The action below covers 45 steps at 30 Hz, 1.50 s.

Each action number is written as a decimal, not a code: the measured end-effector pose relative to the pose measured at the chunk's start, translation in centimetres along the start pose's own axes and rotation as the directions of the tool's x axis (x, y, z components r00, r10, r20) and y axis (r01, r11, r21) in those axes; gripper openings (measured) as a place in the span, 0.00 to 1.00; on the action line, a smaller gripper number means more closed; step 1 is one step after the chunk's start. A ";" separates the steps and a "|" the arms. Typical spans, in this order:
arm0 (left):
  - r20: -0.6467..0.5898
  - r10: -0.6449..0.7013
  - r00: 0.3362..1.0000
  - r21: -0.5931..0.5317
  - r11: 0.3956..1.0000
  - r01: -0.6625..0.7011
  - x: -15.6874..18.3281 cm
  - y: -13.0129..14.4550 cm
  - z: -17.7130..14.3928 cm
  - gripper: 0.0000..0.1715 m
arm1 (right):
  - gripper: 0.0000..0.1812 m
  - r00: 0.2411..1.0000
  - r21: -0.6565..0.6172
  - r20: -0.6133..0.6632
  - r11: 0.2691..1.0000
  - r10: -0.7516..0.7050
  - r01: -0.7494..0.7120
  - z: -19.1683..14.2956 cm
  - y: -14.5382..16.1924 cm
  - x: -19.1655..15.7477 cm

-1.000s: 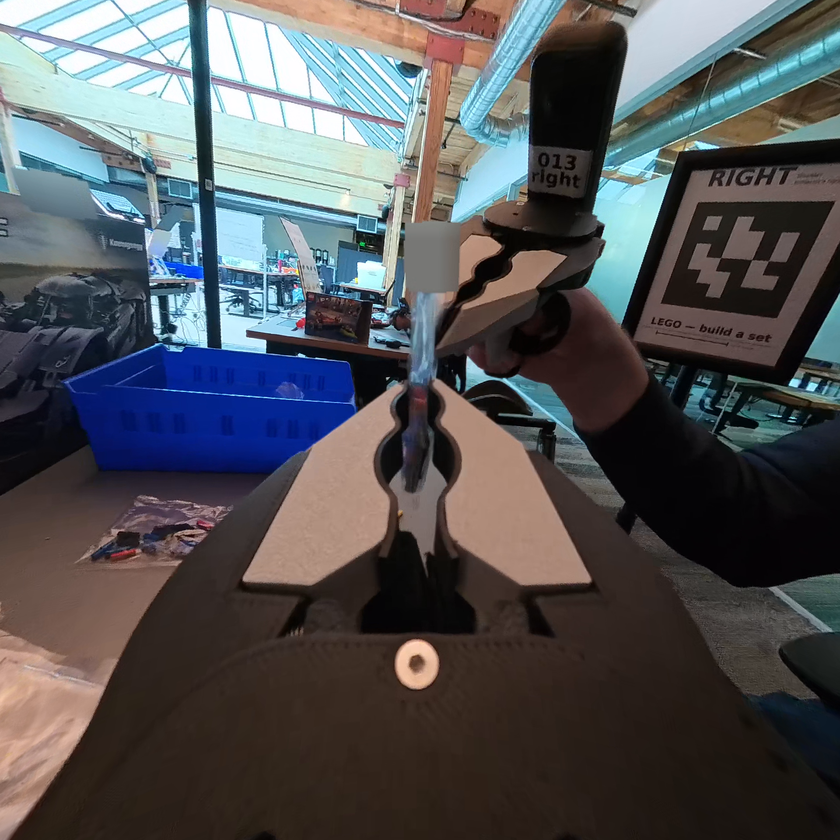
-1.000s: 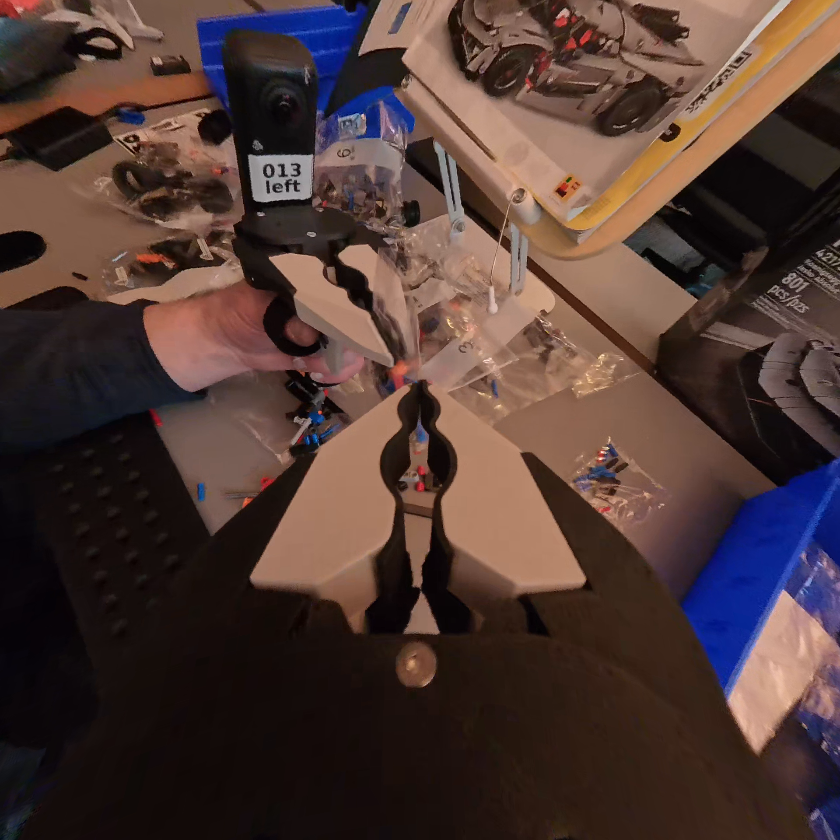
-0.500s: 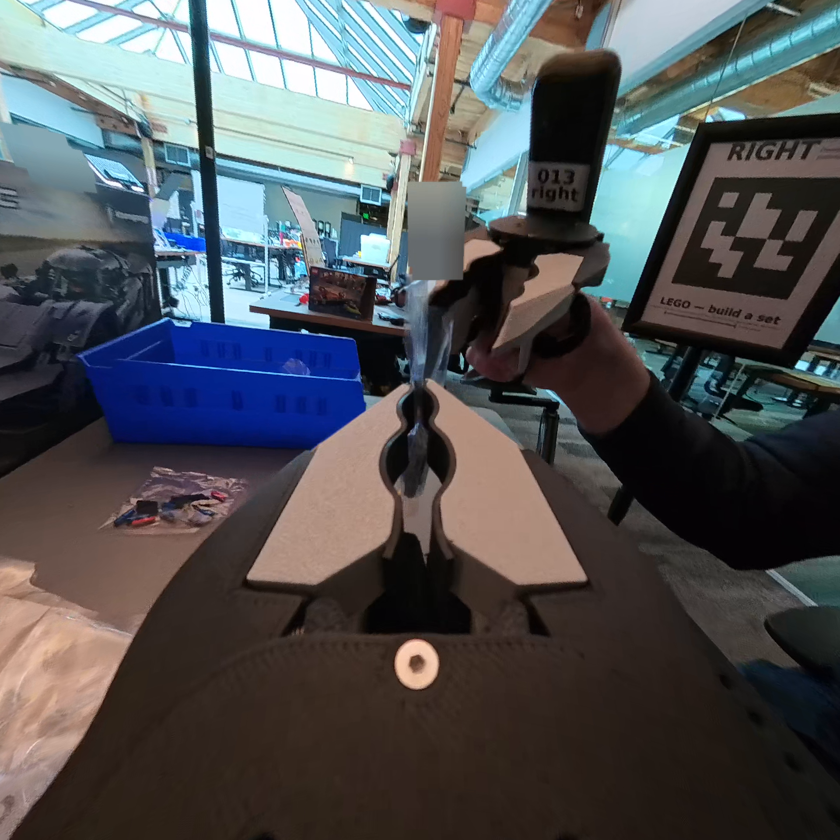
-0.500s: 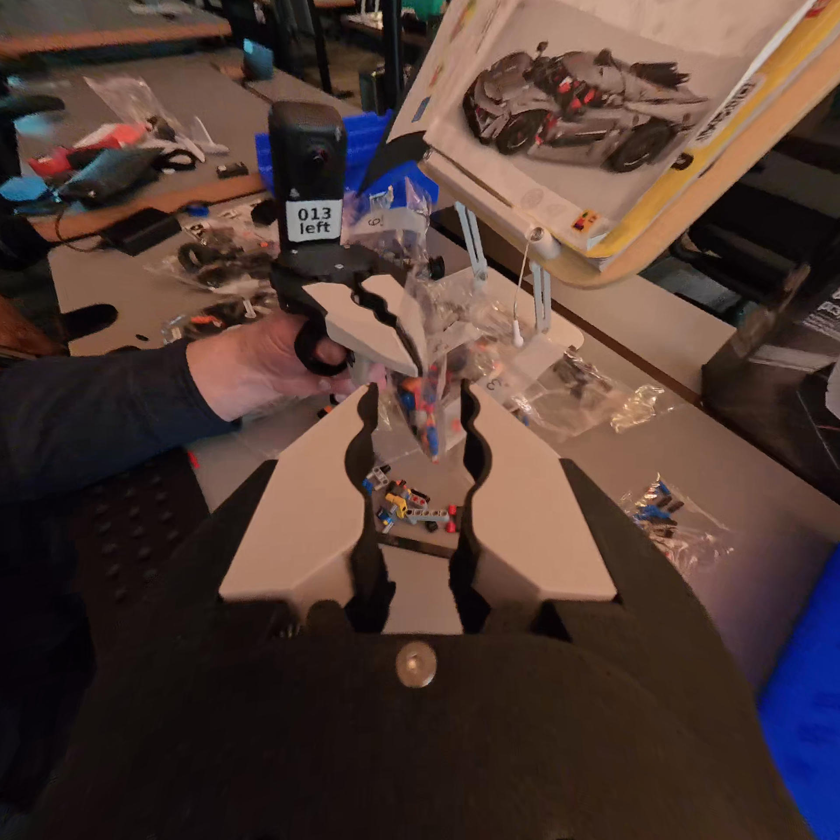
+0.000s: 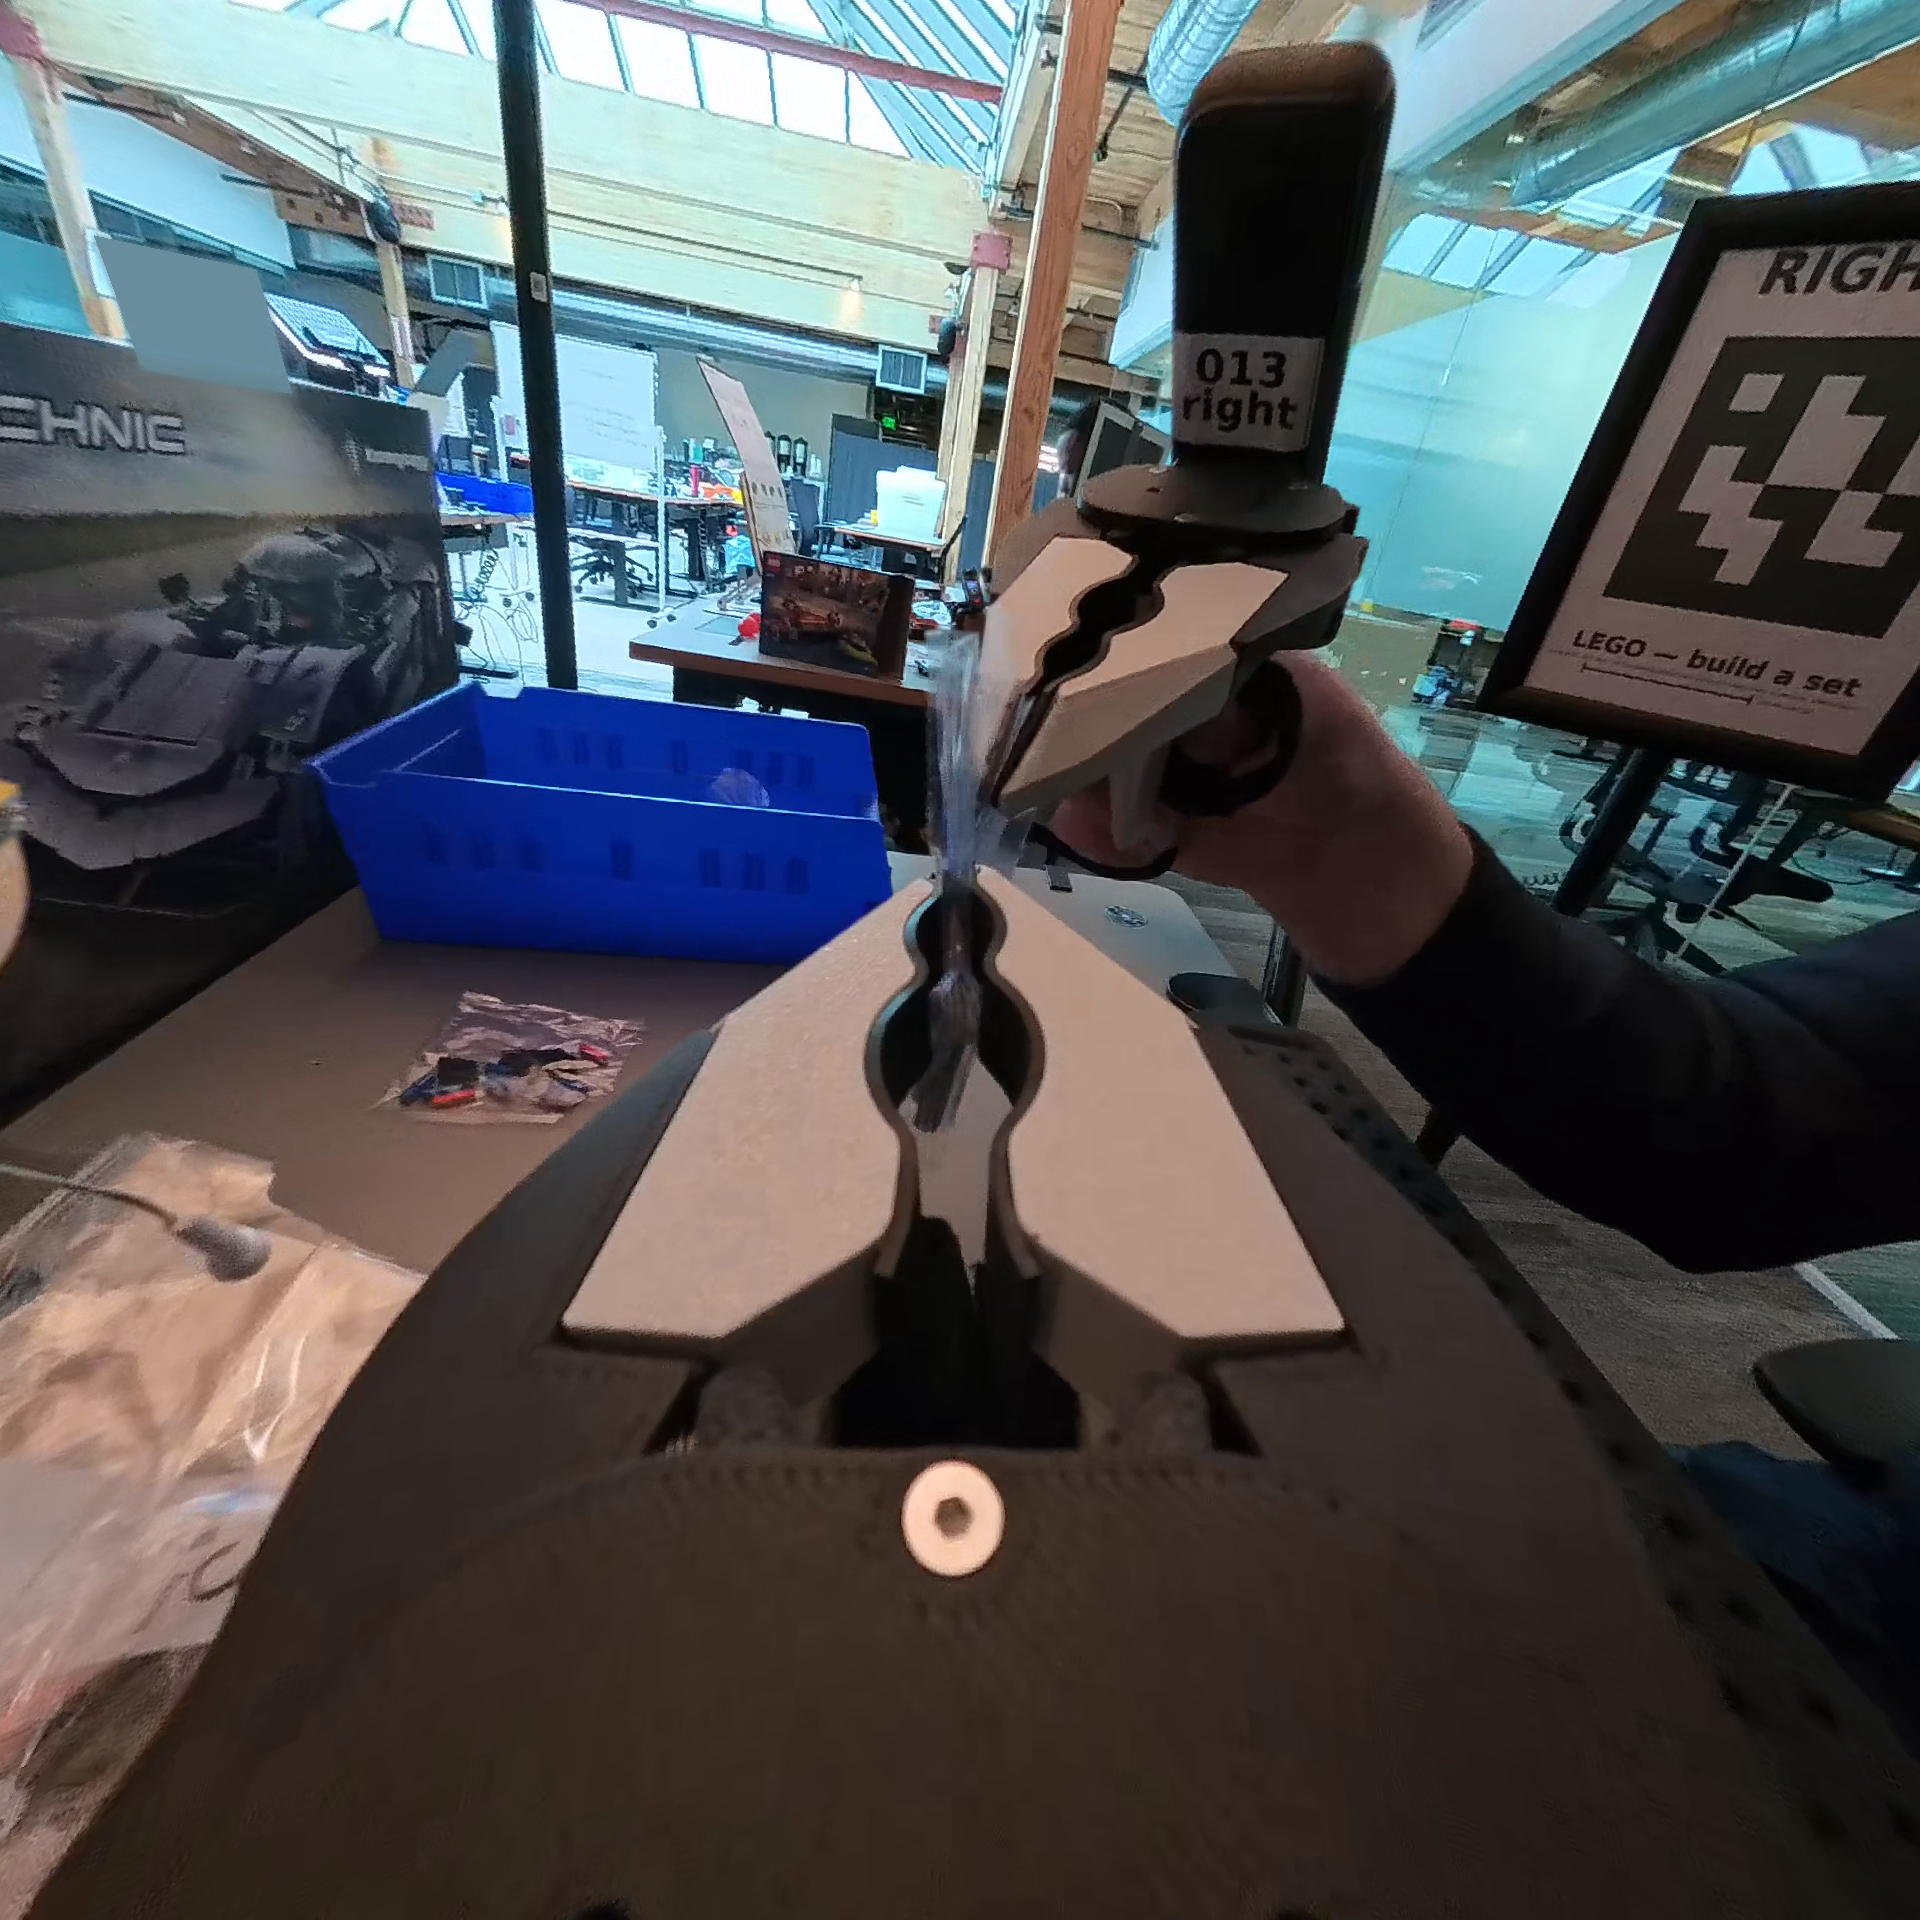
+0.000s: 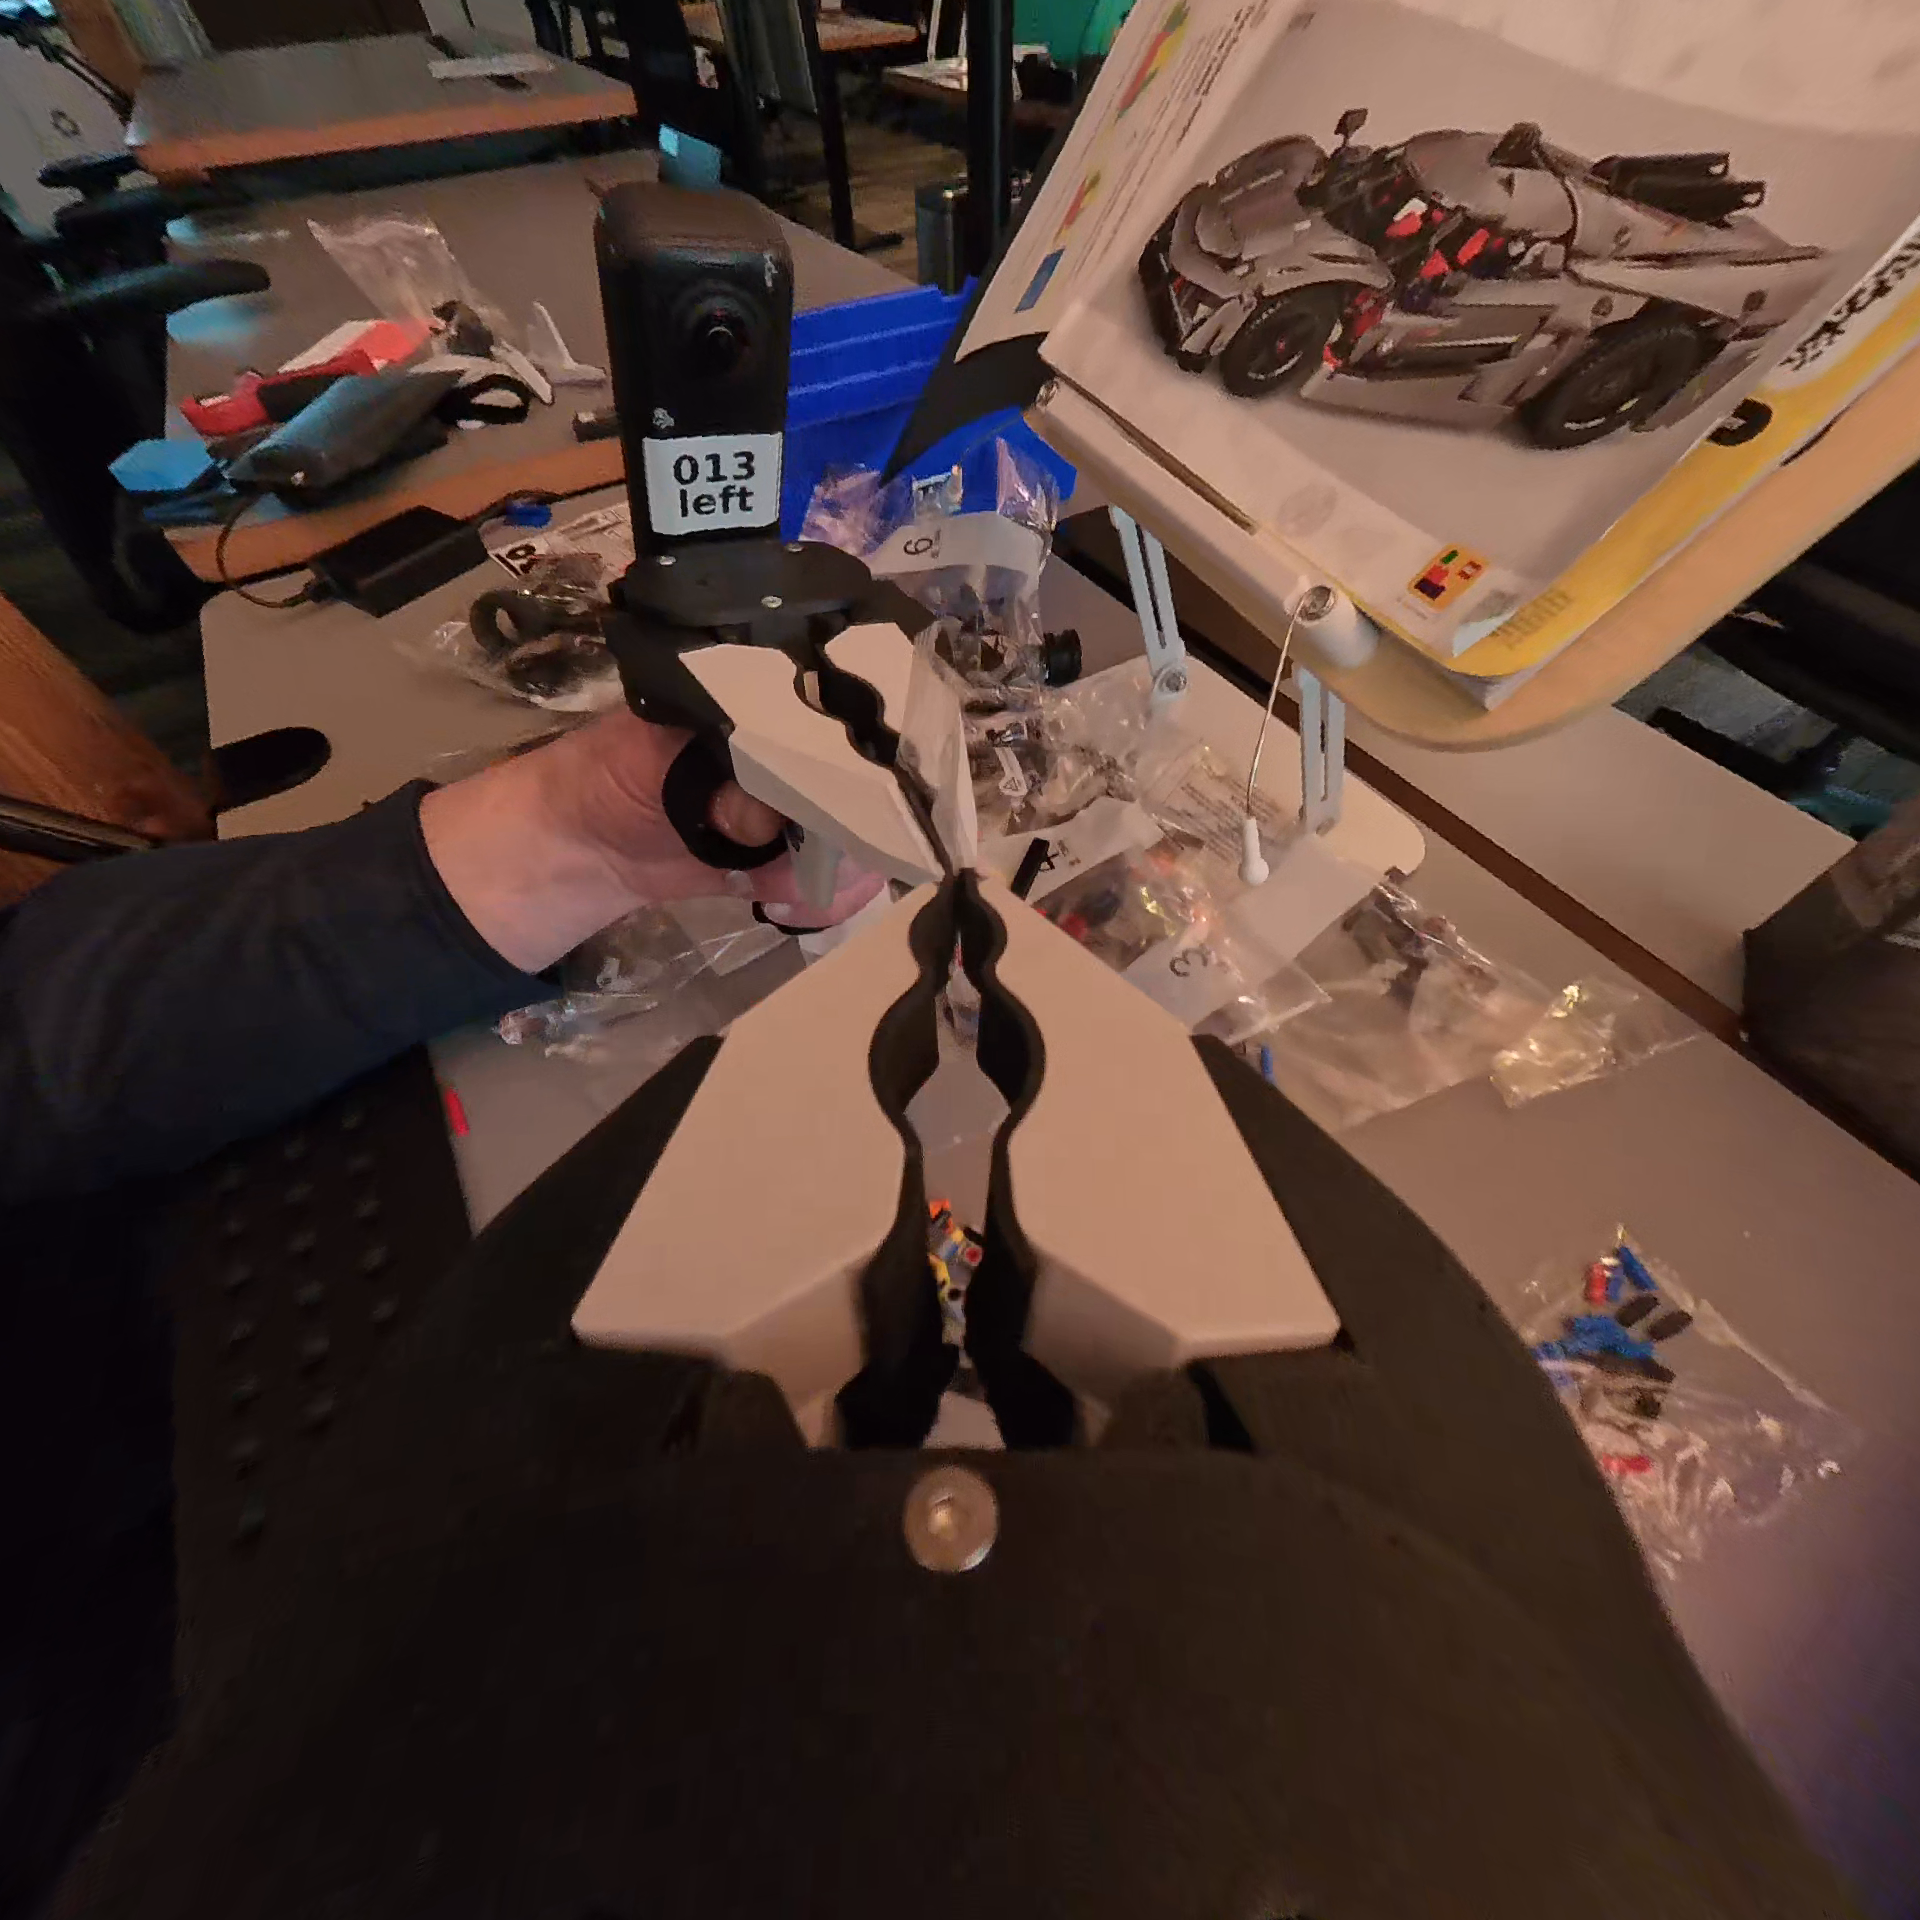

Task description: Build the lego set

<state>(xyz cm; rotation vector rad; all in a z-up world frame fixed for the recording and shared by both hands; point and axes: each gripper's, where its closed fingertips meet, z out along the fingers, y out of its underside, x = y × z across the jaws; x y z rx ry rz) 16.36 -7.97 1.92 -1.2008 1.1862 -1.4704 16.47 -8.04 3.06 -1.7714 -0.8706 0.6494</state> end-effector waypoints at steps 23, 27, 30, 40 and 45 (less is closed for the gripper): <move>0.417 0.116 0.901 -0.767 0.577 0.281 -7.5 17.0 -7.9 0.43 | 0.00 0.983 0.096 0.030 0.978 0.182 -0.184 3.4 5.2 4.9; 0.447 0.159 0.880 -0.762 0.583 0.282 -8.8 17.2 -8.2 0.27 | 0.00 0.983 0.087 0.017 0.979 0.181 -0.182 3.4 5.6 5.1; 0.444 0.181 0.877 -0.774 0.570 0.274 -8.9 17.3 -8.7 0.09 | 0.00 0.983 0.084 0.012 0.979 0.183 -0.183 3.4 5.8 5.4; 0.507 0.088 0.857 -0.595 0.755 0.275 -9.0 12.3 -9.7 0.06 | 0.00 0.981 0.097 0.024 0.976 0.192 -0.194 3.0 6.1 5.6; 0.490 0.116 0.864 -0.709 0.629 0.318 -8.3 15.2 -11.8 0.26 | 0.00 0.979 0.109 0.044 0.974 0.197 -0.201 2.9 6.0 5.3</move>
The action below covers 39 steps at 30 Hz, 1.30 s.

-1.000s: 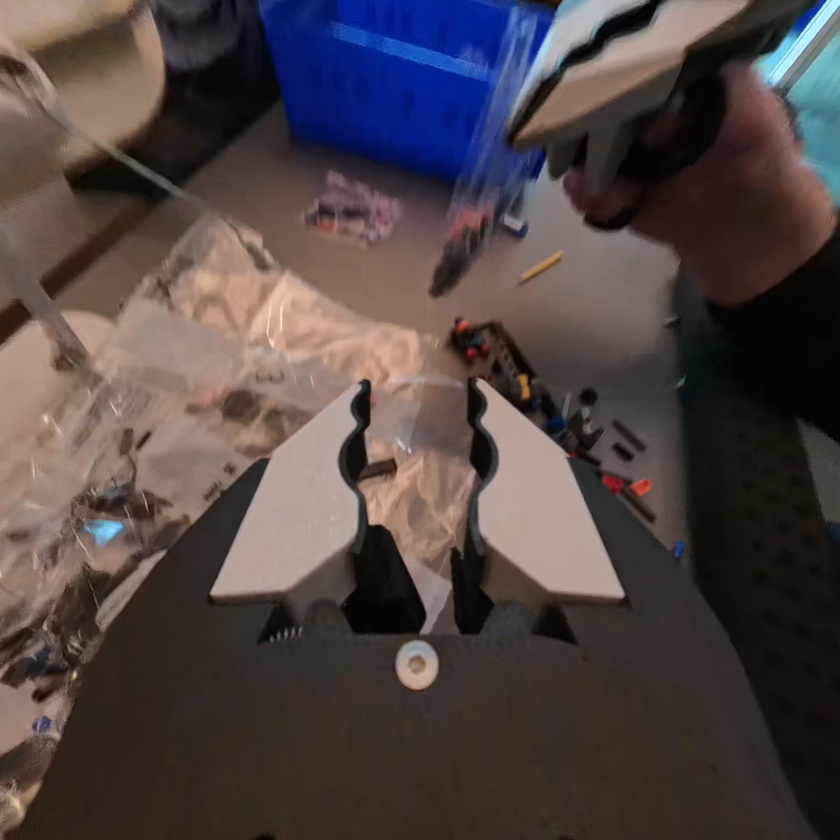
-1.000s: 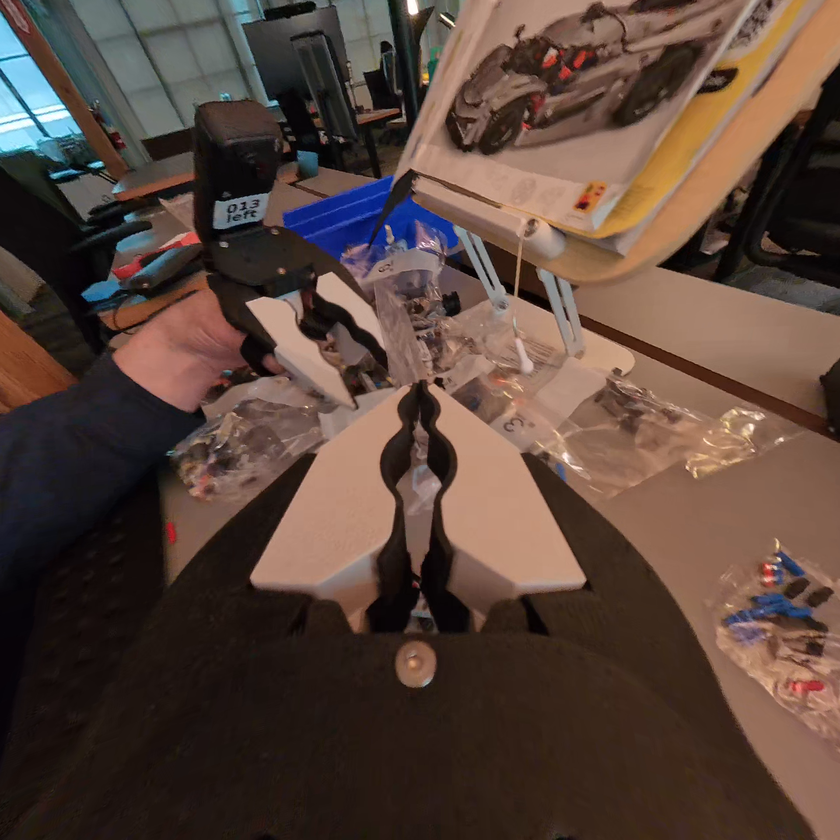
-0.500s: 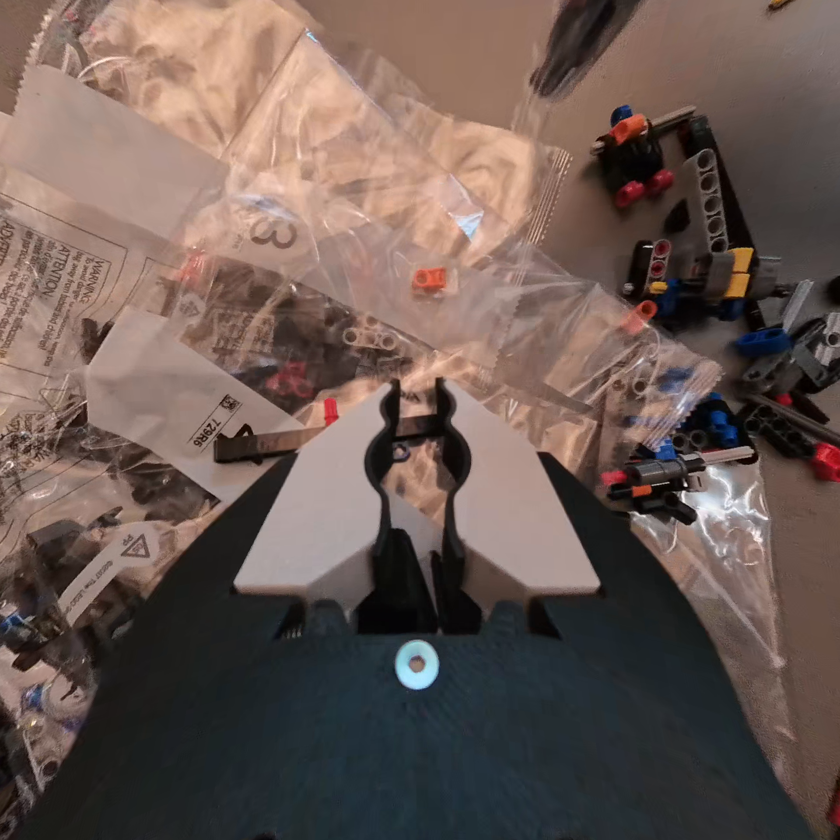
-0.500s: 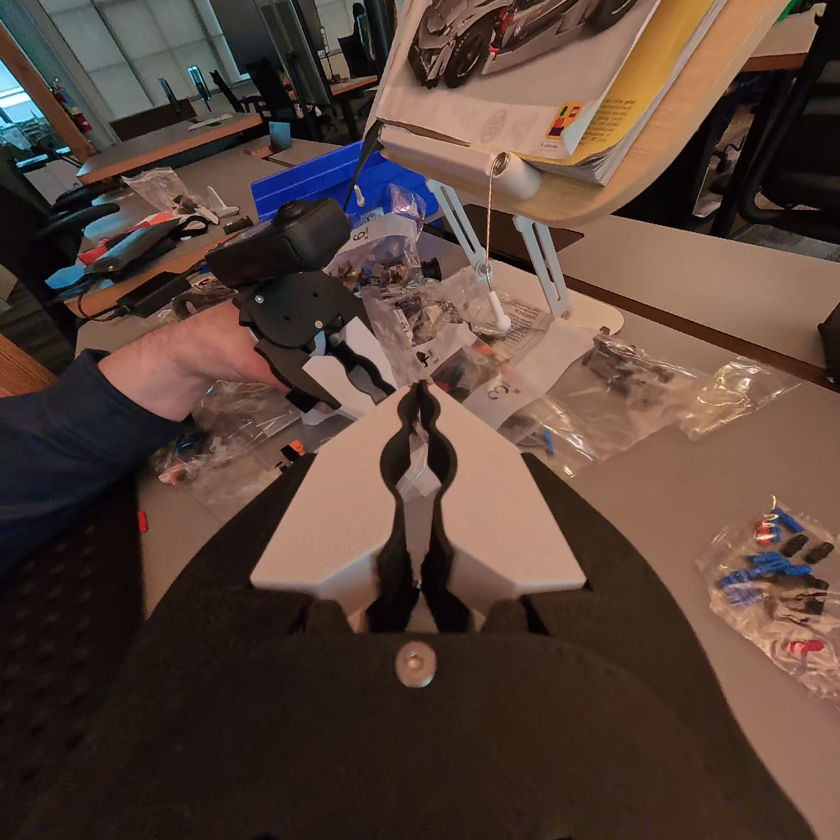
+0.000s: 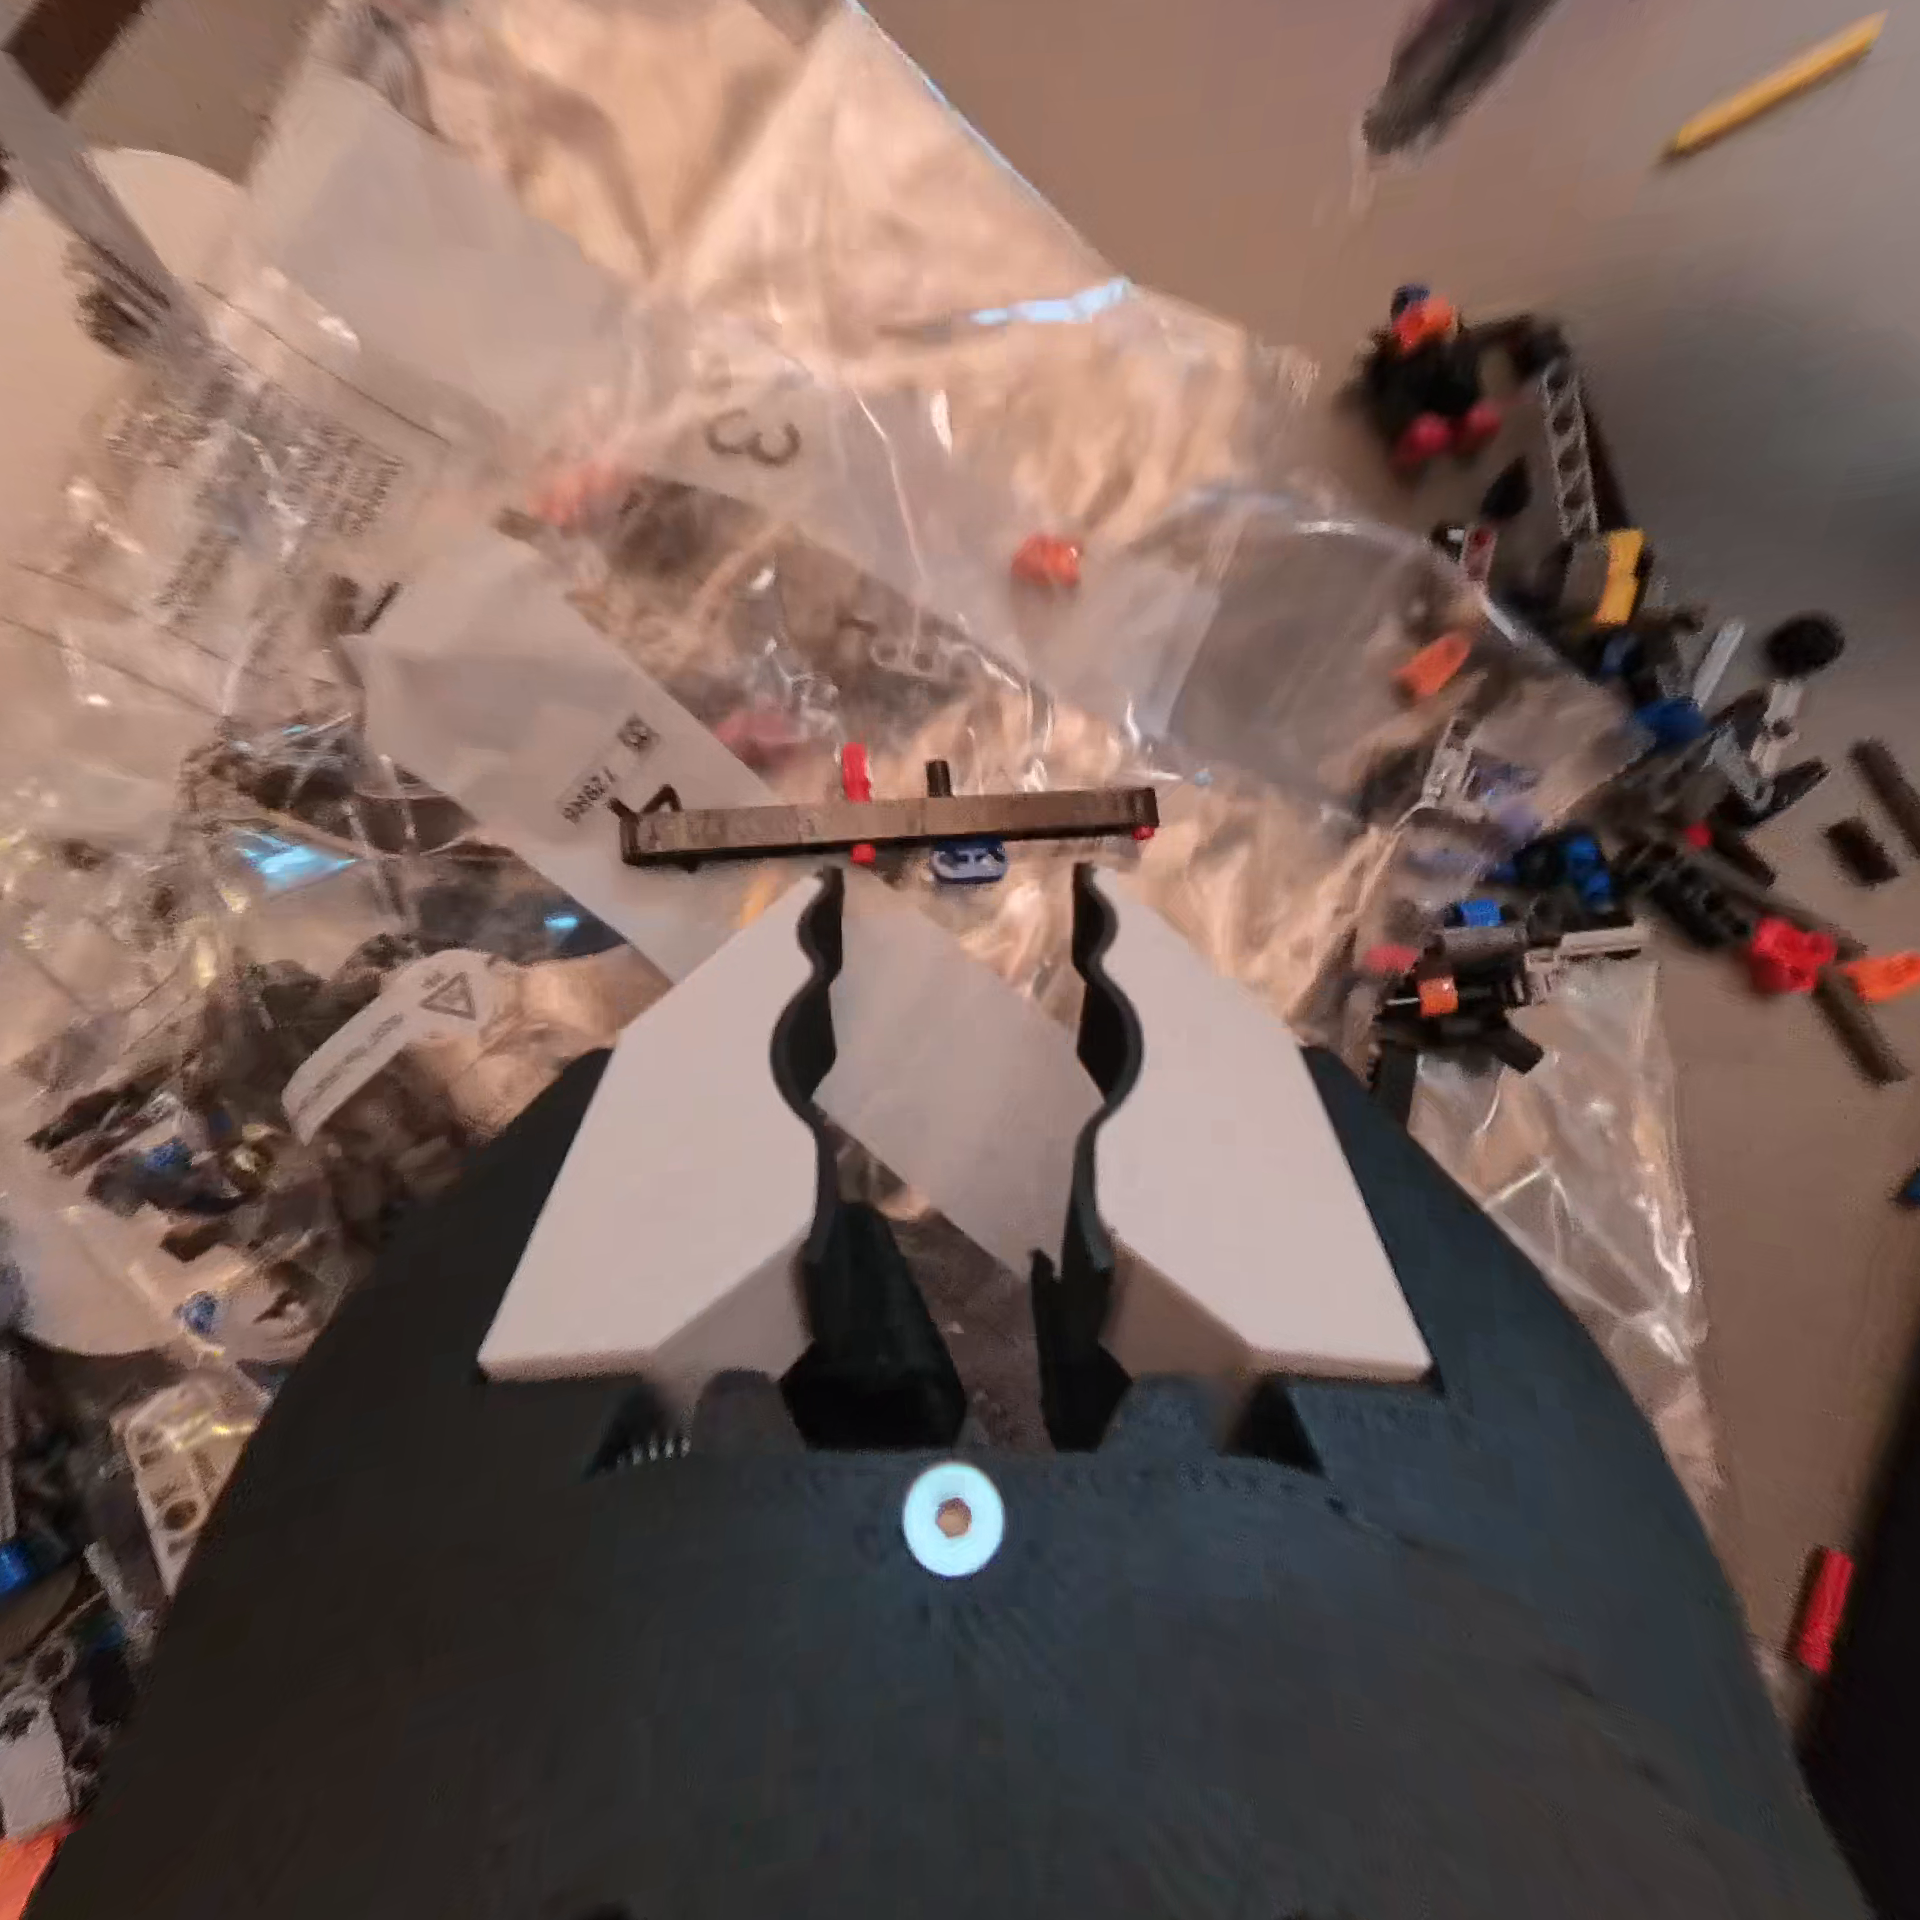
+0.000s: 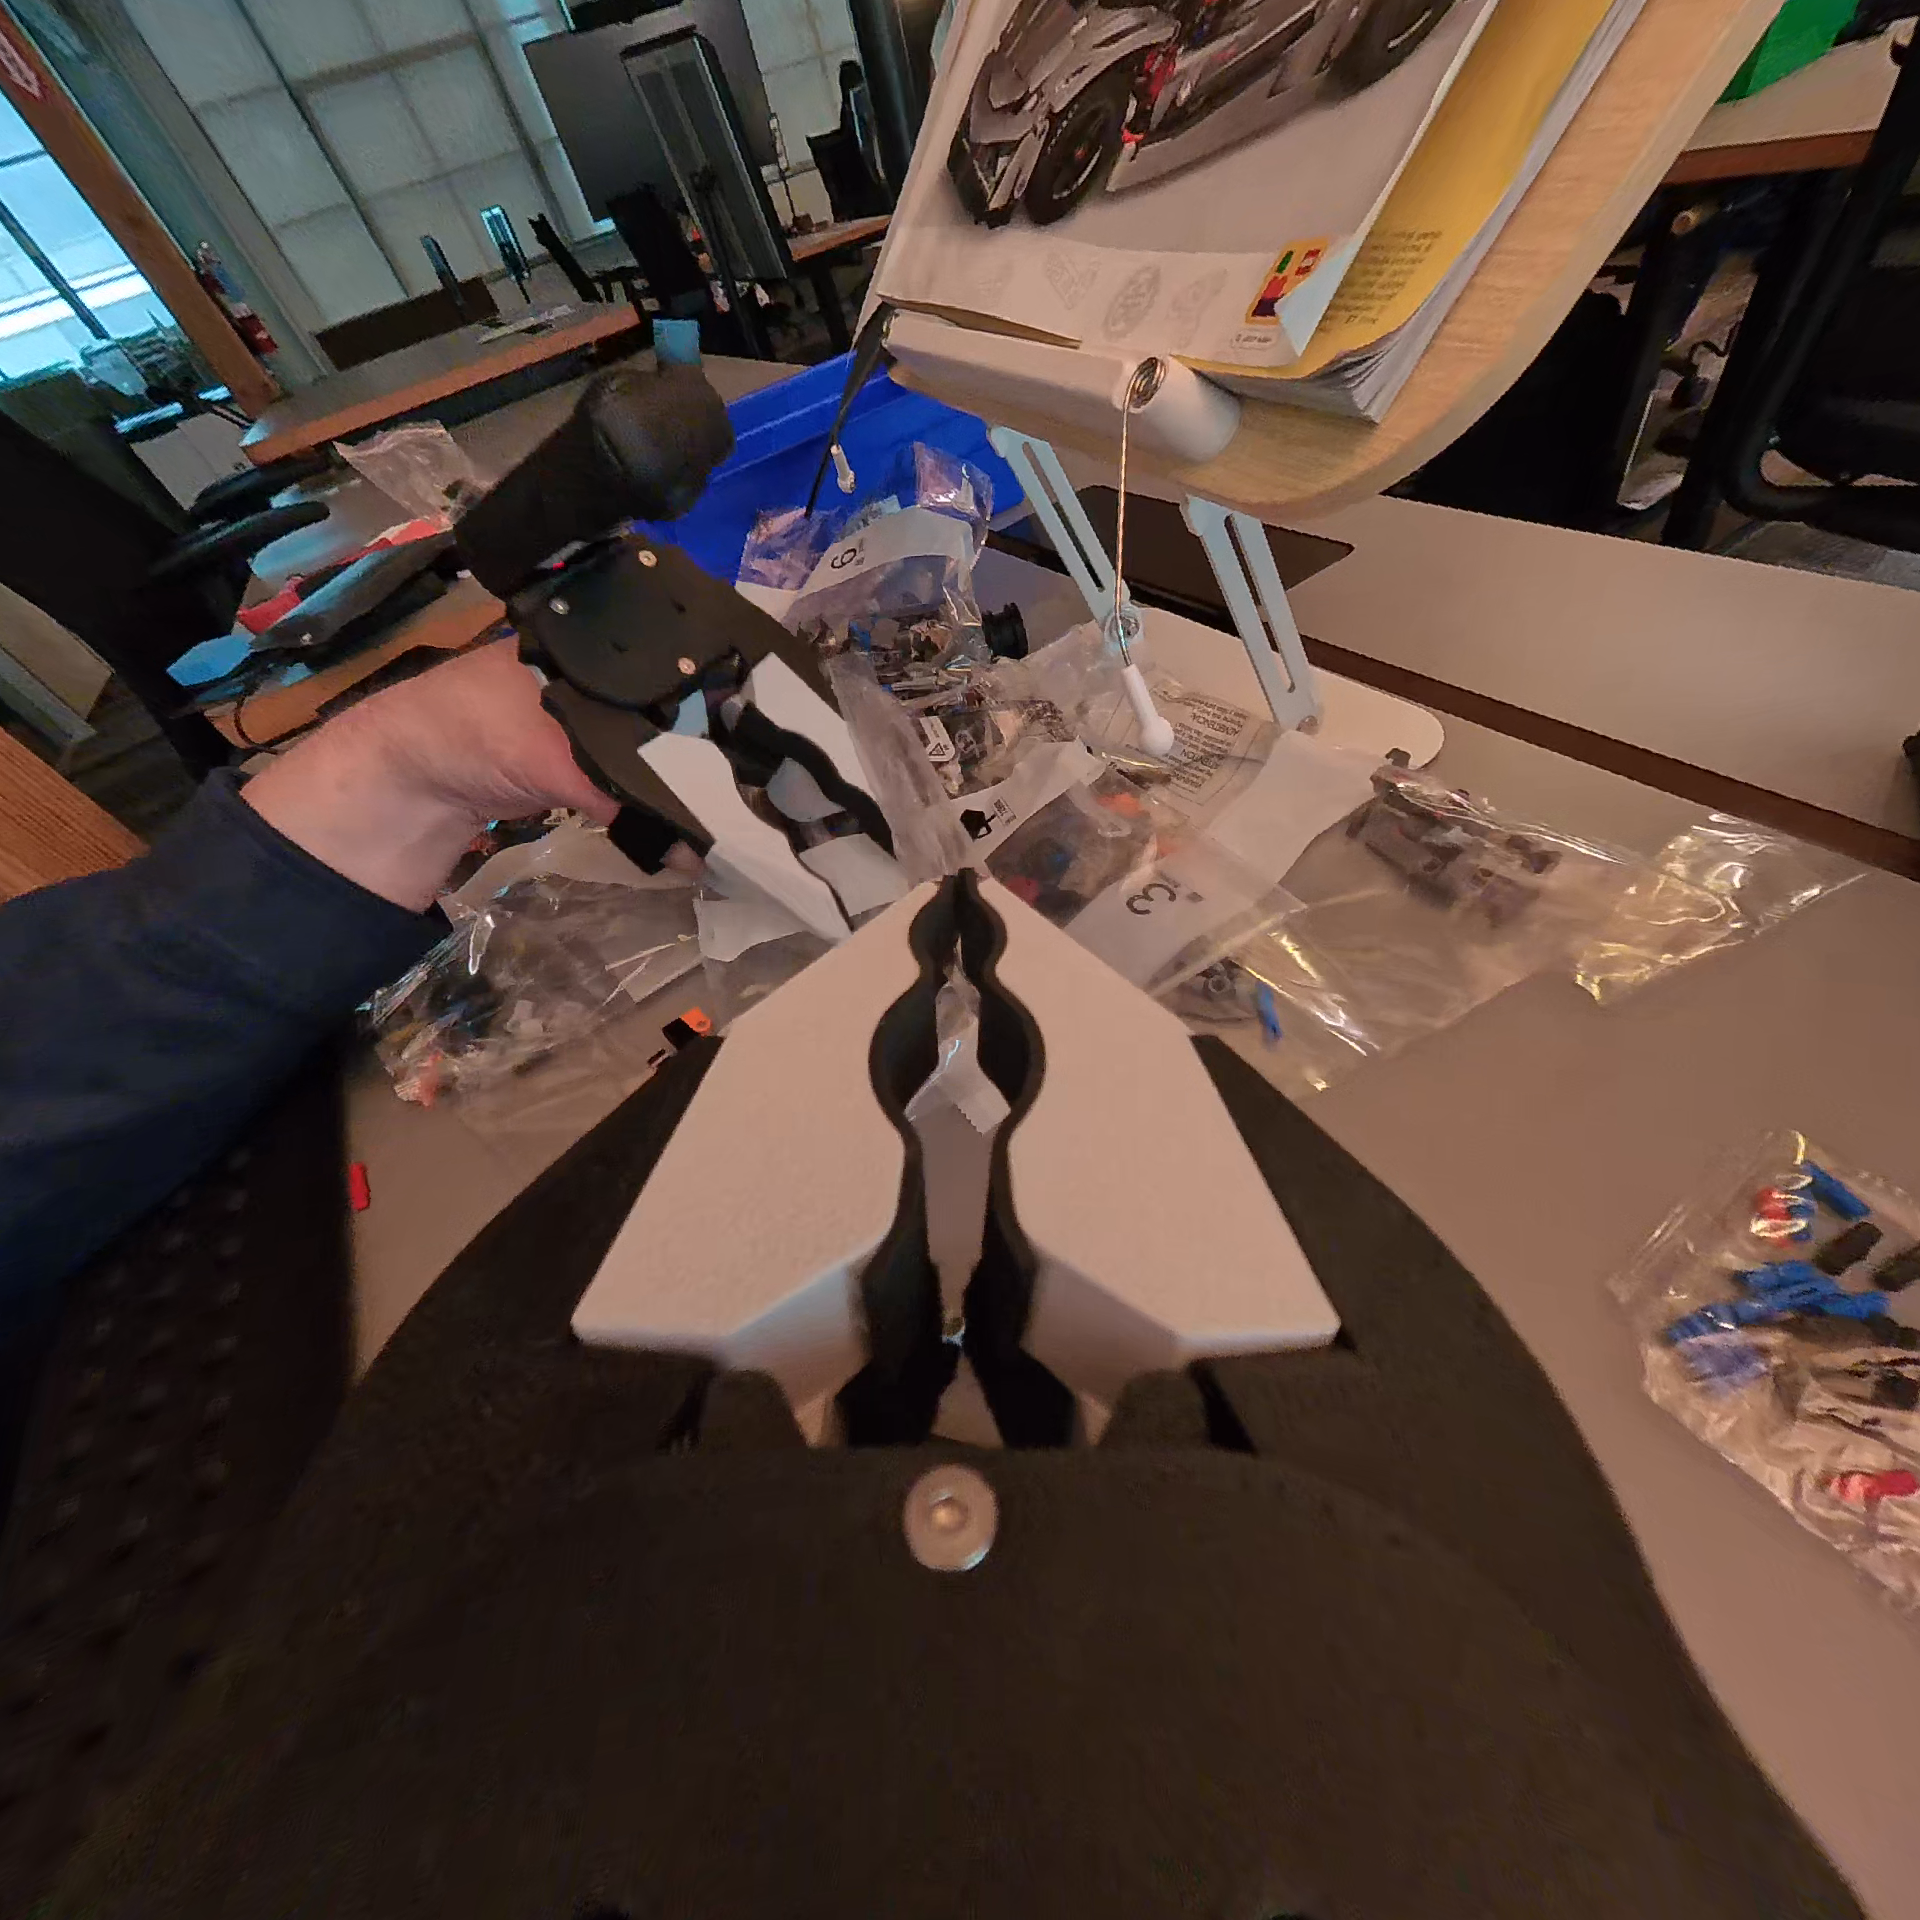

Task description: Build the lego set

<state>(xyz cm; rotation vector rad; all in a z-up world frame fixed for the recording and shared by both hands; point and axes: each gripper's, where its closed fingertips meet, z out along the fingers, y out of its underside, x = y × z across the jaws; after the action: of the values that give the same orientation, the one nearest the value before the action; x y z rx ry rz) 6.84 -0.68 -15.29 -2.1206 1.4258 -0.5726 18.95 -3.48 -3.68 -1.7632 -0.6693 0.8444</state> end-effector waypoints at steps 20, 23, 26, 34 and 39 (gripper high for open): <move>0.016 0.172 0.985 -0.014 0.985 -0.172 2.4 -2.1 2.4 0.07 | 0.00 1.000 -0.045 0.003 0.999 -0.001 0.001 0.4 1.1 0.1; -0.064 0.213 0.975 0.012 0.977 -0.213 4.9 -3.1 3.1 0.07 | 0.00 1.000 -0.019 -0.012 1.000 0.006 -0.006 -0.3 0.7 0.5; -0.137 0.232 0.963 0.060 0.972 -0.226 7.3 -4.3 3.4 0.07 | 0.00 1.000 0.007 -0.026 1.000 0.018 -0.018 -1.1 0.3 1.0; 0.094 0.148 0.984 -0.017 0.989 -0.147 1.9 -2.9 2.6 0.29 | 0.00 0.999 0.027 -0.035 0.999 0.033 -0.032 -1.8 0.2 1.5; 0.105 0.054 0.993 -0.029 0.998 -0.051 0.3 -1.6 2.8 0.33 | 0.00 0.999 0.012 -0.030 1.000 0.028 -0.027 -1.5 0.4 1.3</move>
<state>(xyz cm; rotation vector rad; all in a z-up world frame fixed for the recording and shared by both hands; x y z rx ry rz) 9.76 0.01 -16.44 -2.0940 1.4331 -0.4171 20.93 -3.42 -4.05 -1.7749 -0.6208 0.8372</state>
